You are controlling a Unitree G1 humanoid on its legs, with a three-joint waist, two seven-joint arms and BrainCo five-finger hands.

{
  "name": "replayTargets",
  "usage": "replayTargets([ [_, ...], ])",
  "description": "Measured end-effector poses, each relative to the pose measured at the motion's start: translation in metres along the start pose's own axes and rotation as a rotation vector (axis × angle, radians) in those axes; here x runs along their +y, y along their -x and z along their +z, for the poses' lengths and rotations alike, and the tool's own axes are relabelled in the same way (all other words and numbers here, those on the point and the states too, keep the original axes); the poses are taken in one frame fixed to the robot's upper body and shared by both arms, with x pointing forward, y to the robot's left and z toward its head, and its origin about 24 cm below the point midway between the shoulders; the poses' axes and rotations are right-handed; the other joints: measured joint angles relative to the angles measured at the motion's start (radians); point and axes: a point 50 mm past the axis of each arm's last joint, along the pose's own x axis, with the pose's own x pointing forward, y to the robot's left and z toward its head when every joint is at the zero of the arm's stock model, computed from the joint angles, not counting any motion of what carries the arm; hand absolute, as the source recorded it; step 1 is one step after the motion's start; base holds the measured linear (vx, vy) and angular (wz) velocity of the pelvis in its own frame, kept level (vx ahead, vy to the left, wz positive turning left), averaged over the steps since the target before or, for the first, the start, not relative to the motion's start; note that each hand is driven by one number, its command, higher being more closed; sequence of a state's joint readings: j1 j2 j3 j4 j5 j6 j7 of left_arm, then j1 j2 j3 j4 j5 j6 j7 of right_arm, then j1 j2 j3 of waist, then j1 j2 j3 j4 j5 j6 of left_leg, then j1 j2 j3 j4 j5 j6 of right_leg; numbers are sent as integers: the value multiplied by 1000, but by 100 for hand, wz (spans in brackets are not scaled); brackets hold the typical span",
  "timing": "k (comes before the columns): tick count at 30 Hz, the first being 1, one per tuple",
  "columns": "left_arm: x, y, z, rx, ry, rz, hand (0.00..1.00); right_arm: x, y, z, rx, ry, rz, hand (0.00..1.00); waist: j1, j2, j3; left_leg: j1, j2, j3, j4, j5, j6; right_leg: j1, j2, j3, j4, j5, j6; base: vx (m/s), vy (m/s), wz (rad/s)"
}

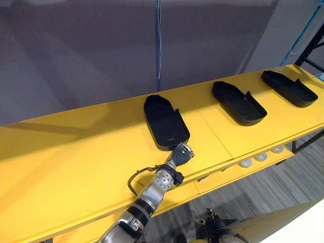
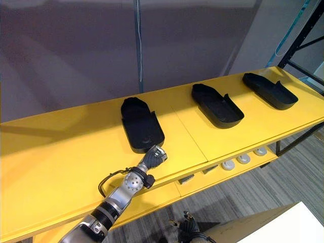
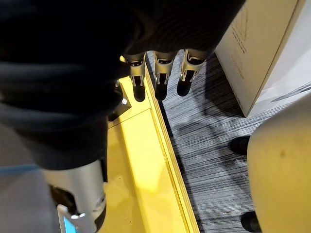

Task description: Walk over and take plastic housings, then place them on the shelf

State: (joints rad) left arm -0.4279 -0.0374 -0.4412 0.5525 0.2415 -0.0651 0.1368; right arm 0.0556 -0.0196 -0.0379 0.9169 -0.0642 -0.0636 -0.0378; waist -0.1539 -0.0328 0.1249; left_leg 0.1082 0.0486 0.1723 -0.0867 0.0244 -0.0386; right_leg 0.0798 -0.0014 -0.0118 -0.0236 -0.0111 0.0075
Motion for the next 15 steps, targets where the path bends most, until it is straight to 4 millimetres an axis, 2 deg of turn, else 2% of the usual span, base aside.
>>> replayTargets([
  [5, 7, -2, 1, -1, 9, 45, 100, -2, -1, 2, -5, 4, -4, 0, -2, 12, 8, 1, 2, 9, 0, -2, -2, 0, 2, 3, -2, 1, -1, -10, -9, -3],
  [15, 11, -2, 1, 3, 18, 70, 100, -2, -1, 2, -6, 4, -5, 0, -2, 13, 9, 6, 3, 15, 0, -3, -4, 4, 3, 6, -2, 1, -1, -6, -2, 0],
])
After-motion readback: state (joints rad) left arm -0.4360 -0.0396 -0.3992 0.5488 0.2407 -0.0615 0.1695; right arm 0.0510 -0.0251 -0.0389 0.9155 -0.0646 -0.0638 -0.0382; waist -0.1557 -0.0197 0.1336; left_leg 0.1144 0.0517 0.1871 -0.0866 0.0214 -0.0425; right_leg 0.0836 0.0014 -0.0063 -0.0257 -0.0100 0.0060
